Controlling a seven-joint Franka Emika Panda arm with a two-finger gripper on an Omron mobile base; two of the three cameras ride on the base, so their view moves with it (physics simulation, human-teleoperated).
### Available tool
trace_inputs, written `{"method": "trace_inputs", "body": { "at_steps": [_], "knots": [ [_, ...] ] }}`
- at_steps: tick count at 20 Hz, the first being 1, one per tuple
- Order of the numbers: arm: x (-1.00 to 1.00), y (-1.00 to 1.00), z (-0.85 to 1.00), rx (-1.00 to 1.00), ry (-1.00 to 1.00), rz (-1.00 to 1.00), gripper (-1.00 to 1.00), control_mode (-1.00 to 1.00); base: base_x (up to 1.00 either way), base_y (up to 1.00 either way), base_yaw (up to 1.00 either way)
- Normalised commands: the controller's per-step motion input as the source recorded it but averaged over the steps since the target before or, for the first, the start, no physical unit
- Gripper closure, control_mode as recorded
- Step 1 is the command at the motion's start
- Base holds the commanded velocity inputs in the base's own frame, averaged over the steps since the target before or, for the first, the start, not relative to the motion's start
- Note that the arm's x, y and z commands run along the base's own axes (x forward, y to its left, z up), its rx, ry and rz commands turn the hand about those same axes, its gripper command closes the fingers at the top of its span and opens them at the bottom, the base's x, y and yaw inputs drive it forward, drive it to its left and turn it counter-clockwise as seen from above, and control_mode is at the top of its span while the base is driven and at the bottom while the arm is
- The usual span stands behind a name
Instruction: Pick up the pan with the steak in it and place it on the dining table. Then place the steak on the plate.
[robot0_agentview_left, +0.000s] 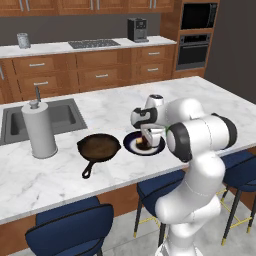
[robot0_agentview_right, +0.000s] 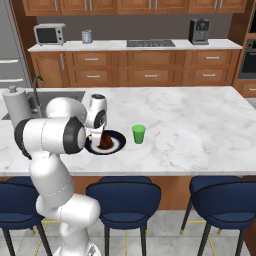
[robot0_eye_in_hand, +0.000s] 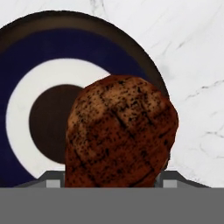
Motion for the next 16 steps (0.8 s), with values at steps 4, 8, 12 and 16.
{"method": "trace_inputs", "body": {
  "at_steps": [4,8,12,16],
  "knots": [
    [0.03,0.00,-0.17,0.00,0.00,0.00,1.00,-1.00,0.00,0.00,0.00],
    [0.07,0.00,-0.14,0.00,0.00,0.00,1.00,-1.00,0.00,0.00,0.00],
    [0.08,0.00,-0.15,0.00,0.00,0.00,1.00,-1.00,0.00,0.00,0.00],
    [0.02,0.00,-0.03,0.00,0.00,0.00,-1.00,-1.00,0.00,0.00,0.00]
  ]
}}
